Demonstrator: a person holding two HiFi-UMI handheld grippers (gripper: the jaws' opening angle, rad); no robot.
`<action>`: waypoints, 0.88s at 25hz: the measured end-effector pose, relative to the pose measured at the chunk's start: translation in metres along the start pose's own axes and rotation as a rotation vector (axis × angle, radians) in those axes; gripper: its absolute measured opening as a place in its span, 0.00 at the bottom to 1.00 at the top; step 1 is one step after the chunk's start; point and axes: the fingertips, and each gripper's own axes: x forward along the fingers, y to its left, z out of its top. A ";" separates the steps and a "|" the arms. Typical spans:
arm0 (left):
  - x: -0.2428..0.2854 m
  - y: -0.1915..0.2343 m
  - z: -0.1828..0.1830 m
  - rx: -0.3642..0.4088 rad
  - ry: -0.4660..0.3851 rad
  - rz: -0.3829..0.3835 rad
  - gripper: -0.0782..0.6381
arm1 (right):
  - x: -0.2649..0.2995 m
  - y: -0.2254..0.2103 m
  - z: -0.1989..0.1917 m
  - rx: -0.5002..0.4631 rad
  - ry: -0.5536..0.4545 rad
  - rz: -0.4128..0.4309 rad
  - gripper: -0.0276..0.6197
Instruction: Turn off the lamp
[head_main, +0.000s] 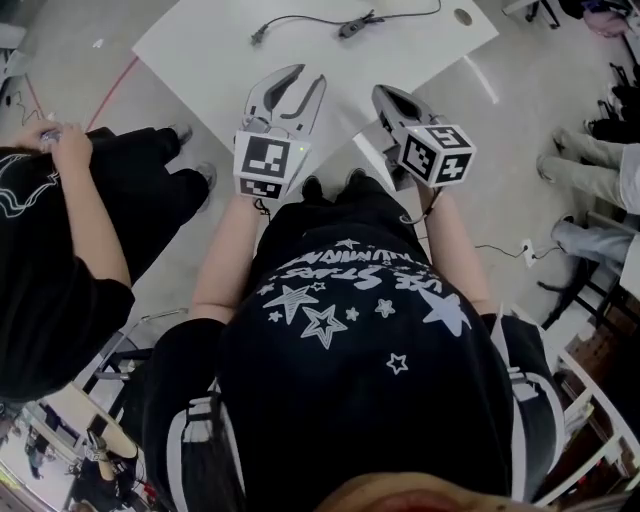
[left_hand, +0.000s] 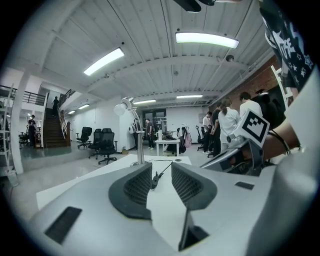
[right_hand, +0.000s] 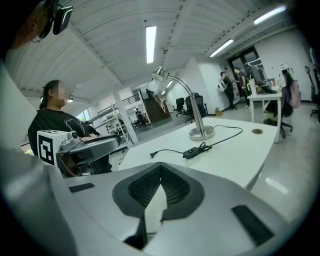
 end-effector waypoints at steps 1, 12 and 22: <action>0.000 -0.002 0.001 0.003 -0.004 0.001 0.30 | -0.001 0.000 0.001 0.001 -0.003 0.000 0.05; -0.019 0.002 0.008 0.024 -0.019 0.123 0.13 | -0.007 0.015 0.011 -0.040 -0.034 0.068 0.05; -0.040 -0.007 0.011 0.015 -0.019 0.169 0.12 | -0.024 0.025 0.021 -0.110 -0.103 0.082 0.05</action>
